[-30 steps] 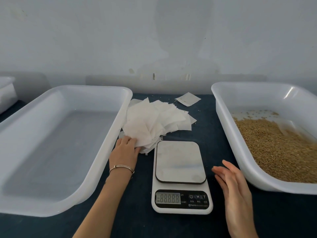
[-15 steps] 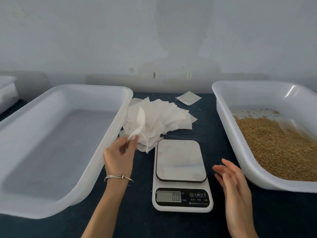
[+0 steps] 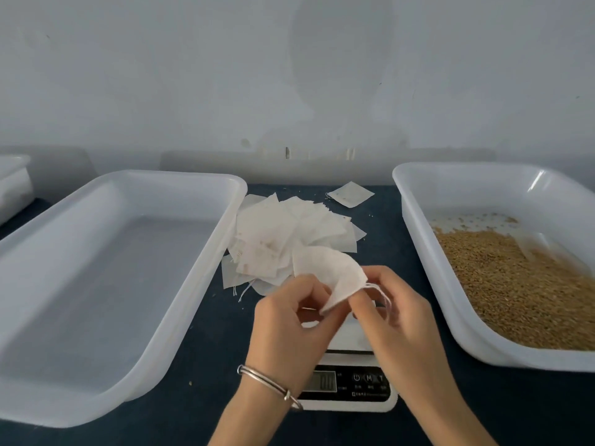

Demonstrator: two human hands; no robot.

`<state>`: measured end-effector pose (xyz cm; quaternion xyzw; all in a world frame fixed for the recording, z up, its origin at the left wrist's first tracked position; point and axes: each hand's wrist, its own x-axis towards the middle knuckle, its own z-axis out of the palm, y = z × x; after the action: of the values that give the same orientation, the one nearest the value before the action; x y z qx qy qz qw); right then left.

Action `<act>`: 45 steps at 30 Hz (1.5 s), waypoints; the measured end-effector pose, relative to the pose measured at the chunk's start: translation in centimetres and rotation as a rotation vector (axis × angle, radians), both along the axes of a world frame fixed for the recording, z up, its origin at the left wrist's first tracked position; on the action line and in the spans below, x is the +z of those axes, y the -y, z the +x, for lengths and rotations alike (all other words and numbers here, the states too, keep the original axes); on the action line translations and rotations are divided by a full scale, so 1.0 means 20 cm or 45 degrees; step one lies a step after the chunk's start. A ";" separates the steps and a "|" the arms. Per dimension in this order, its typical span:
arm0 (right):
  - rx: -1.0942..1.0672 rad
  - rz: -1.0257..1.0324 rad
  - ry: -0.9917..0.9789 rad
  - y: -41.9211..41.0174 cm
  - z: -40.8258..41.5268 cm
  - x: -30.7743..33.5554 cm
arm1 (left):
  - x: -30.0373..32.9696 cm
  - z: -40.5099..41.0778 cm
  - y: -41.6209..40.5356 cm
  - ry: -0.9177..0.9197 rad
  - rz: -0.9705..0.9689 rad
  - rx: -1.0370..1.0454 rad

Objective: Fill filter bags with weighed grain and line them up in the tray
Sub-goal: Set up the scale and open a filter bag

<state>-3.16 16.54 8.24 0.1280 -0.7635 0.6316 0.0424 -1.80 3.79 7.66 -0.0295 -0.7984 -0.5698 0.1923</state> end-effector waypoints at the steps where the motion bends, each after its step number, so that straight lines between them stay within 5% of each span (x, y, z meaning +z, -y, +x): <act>1: -0.011 0.006 -0.001 -0.01 -0.01 0.00 | 0.01 0.01 0.00 -0.002 -0.017 -0.028; 6: -0.030 0.012 0.019 -0.06 -0.04 0.01 | 0.02 0.02 -0.01 -0.062 -0.239 -0.218; 12: 0.010 0.074 0.040 -0.02 -0.05 -0.01 | 0.01 0.01 -0.05 -0.298 -0.853 0.094; 45: 0.031 -0.202 0.417 0.03 -0.08 -0.04 | -0.06 -0.04 -0.04 -0.096 -0.539 0.069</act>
<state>-4.69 16.01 7.37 0.0290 -0.7063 0.7027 -0.0804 -2.69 4.67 6.42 -0.0690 -0.8930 -0.3826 0.2269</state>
